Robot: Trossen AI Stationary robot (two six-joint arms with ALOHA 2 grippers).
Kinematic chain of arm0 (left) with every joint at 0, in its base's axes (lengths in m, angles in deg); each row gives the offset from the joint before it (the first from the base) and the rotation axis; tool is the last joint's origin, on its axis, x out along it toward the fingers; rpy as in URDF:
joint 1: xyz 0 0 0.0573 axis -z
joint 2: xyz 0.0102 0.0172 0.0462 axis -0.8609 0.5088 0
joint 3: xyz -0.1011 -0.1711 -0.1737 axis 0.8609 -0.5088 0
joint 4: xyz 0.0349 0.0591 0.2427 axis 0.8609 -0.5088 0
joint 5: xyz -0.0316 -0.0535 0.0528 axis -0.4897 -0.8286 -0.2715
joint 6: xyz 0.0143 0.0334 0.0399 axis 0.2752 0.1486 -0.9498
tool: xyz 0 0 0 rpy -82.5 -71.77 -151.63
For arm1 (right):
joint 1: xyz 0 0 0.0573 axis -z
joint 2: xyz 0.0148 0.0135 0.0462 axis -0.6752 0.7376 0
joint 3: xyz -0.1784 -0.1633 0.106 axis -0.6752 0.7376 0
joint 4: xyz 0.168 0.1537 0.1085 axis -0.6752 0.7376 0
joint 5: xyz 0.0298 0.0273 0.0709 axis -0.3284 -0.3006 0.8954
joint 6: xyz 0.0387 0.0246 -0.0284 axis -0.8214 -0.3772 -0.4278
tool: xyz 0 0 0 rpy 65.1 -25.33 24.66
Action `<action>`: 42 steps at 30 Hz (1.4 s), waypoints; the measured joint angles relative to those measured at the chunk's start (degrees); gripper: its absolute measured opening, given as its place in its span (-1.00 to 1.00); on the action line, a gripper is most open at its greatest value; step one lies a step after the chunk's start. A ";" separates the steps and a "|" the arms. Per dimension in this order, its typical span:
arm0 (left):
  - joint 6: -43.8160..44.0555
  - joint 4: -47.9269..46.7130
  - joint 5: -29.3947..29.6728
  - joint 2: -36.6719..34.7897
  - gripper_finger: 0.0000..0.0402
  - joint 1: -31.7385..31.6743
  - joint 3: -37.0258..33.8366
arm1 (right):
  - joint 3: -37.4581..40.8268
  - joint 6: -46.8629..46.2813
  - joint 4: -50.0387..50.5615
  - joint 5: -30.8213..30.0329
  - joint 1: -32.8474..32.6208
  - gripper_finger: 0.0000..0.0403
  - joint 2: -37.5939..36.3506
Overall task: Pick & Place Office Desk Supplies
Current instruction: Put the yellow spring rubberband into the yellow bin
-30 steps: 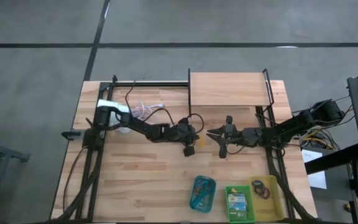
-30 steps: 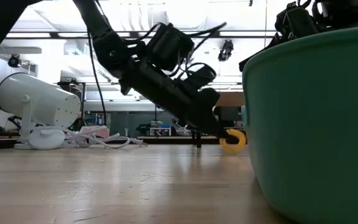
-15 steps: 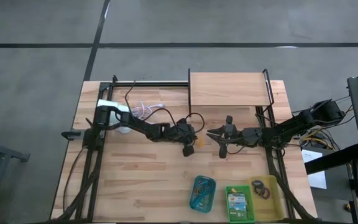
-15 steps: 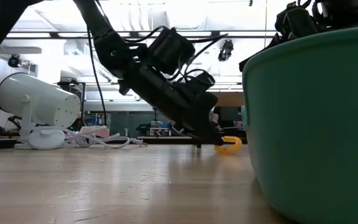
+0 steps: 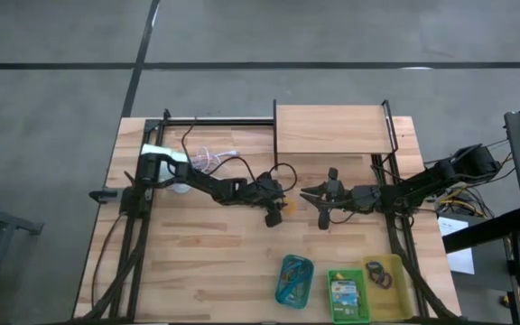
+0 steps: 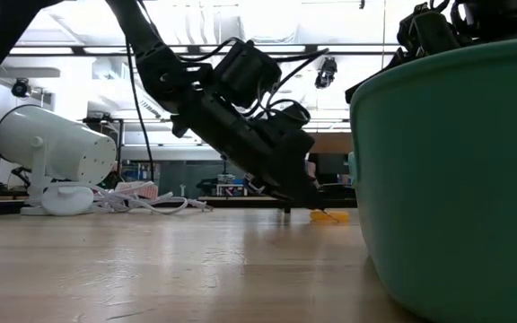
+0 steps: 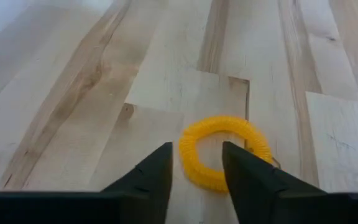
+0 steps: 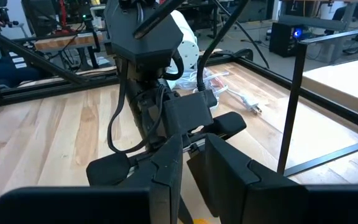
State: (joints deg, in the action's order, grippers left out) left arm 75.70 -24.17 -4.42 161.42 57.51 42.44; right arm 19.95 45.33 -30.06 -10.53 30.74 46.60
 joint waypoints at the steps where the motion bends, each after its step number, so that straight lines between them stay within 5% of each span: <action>1: -0.01 0.01 0.00 0.00 -0.24 0.00 0.00 | 0.00 0.00 0.00 -0.01 -0.01 -0.66 0.00; 10: -0.47 0.36 0.00 -2.01 0.06 -0.06 -0.07 | 0.00 0.00 0.00 0.00 0.01 -0.66 0.00; 26: -10.05 -2.69 1.09 -15.67 -0.01 0.07 -0.89 | 0.04 0.00 1.01 0.00 -0.01 -0.66 0.00; 42: -11.18 12.29 -0.38 -39.63 -0.06 0.09 -26.48 | 0.07 0.00 1.31 -0.01 0.01 -0.66 0.02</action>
State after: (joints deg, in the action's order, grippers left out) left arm 64.52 -11.88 -4.80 121.79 57.59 15.96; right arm 20.02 45.33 -28.75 -10.54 30.74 46.62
